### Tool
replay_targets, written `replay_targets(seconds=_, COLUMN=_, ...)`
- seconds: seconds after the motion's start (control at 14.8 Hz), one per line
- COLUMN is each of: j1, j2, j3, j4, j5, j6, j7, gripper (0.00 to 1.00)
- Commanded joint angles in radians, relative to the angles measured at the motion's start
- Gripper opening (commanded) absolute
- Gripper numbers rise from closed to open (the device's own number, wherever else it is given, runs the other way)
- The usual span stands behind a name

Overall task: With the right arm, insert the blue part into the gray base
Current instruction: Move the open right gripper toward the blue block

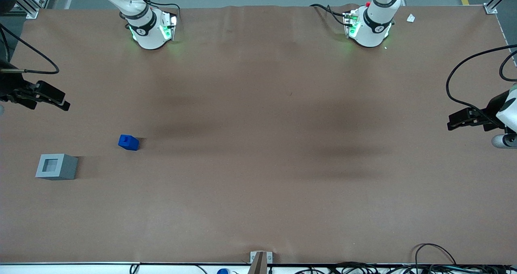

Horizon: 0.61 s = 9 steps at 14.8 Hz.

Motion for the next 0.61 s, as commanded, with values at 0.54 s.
replay_targets(seconds=0.54, j1=-0.028, j2=0.005, j3=0.002, j4=-0.026, j5=-0.003, j6=0.028, j7=-0.010, gripper=1.00)
